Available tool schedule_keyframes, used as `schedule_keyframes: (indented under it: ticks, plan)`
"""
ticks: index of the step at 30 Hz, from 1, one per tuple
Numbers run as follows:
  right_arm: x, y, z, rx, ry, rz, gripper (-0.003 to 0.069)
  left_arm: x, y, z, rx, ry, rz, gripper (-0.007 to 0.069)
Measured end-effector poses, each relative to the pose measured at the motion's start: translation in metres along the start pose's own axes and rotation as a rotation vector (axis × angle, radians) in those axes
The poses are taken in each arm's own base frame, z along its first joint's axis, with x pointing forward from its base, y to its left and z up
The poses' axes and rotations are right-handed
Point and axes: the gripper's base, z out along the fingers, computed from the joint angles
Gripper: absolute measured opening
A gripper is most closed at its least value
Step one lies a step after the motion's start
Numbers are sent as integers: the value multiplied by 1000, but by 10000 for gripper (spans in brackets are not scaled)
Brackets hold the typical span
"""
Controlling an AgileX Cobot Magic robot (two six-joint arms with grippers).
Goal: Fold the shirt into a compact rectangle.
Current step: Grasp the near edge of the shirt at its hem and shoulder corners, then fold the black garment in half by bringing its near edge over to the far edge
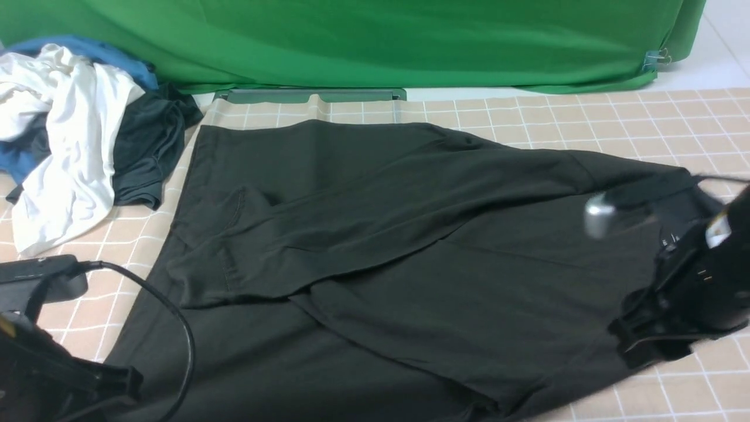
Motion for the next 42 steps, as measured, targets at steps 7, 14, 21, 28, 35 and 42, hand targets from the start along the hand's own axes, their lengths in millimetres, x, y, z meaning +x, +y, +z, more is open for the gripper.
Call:
schedule_keyframes:
  ticks: [7,14,21,28,35,42]
  plan:
    - [-18,-6,48,32,65,8,582,0,0,-1,2,-17,0,34]
    - [-26,-10,85,43,137,29,583,-1,0,-1,3,-28,4,34]
    - [-29,-13,87,68,137,-24,197,-3,0,-1,5,-46,6,34]
    - [-27,-11,76,58,80,-47,47,-8,-2,-11,13,-68,8,34]
    - [-17,-7,6,78,-128,-67,45,-24,-7,-43,39,-195,-55,34]
    - [-27,-21,-28,99,-205,-16,45,-62,-14,-64,70,-327,-107,34]
